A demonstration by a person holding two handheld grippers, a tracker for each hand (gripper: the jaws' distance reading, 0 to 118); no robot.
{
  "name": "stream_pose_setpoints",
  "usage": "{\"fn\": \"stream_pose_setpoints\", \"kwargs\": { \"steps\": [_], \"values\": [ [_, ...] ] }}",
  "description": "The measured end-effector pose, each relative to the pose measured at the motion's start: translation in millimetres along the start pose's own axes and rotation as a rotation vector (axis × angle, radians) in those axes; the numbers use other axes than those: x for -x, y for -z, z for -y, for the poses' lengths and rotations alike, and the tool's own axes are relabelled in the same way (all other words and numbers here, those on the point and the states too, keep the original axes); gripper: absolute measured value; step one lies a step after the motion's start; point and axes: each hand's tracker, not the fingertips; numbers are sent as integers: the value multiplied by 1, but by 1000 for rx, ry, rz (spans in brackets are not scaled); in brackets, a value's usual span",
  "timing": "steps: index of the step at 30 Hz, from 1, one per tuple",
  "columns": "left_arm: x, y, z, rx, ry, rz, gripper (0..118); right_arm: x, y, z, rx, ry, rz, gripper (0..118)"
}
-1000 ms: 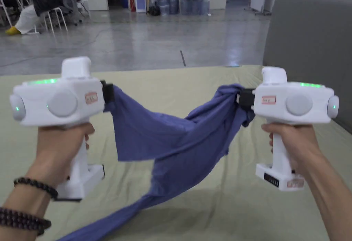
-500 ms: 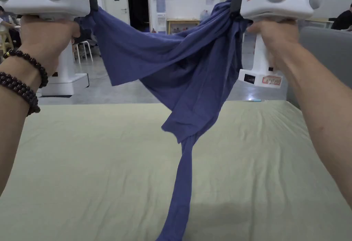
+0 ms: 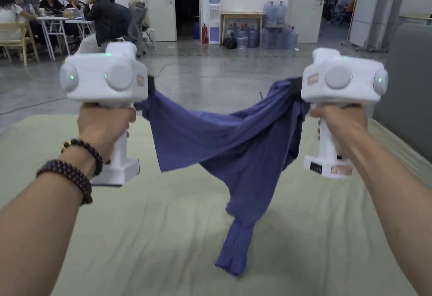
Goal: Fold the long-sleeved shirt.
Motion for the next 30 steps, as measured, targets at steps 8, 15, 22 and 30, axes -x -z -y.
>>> {"fn": "stream_pose_setpoints", "kwargs": {
  "steps": [8,15,22,30],
  "values": [
    [17,-48,91,17,-30,62,6,-25,-59,89,12,11,-20,19],
    [48,-147,262,116,-160,81,6,-40,-159,253,160,-69,7,19],
    [68,-214,410,342,-133,86,6,-41,-233,406,420,-85,19,20],
    [72,-211,432,391,-183,69,36,-40,-228,434,462,-95,43,60]
  ]
}}
